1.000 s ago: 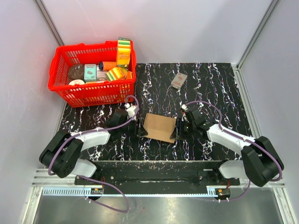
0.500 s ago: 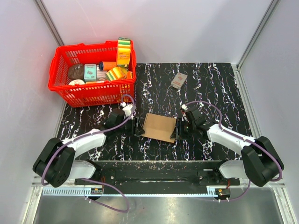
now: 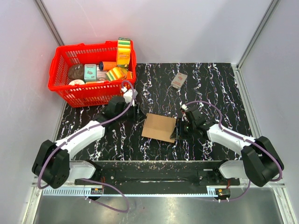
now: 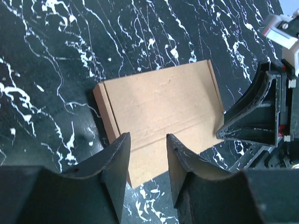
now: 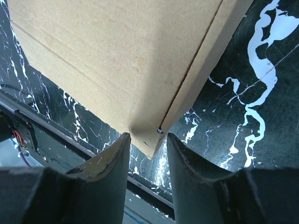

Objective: Fold the paper box

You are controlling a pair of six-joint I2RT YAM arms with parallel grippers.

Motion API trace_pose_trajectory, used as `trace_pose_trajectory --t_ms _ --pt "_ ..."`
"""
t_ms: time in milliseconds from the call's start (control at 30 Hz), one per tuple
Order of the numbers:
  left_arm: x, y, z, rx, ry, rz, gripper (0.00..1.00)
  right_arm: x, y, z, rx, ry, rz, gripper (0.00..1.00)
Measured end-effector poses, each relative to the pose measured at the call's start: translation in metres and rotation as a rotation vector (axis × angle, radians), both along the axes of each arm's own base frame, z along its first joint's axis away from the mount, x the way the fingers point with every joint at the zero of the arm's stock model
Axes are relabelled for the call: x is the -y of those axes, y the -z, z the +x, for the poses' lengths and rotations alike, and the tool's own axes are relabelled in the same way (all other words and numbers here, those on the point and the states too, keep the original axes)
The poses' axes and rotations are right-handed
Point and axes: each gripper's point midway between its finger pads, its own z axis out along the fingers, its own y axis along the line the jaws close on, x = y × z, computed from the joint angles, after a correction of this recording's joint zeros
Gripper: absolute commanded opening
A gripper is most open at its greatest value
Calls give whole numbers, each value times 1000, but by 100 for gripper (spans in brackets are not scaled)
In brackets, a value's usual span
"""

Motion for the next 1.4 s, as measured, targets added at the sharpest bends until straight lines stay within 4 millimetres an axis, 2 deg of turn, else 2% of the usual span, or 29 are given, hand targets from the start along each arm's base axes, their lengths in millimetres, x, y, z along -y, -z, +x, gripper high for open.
trace_pose_trajectory --t_ms 133,400,700,1400 --pt "10 -1 10 1 32 15 36 0 0 0 0 0 0 43" --pt "38 24 17 -54 111 79 34 0 0 0 0 2 -1 43" --pt "51 40 28 -80 135 112 33 1 0 1 3 -1 -3 43" --pt "77 61 12 -105 242 162 31 3 2 3 15 5 -18 42"
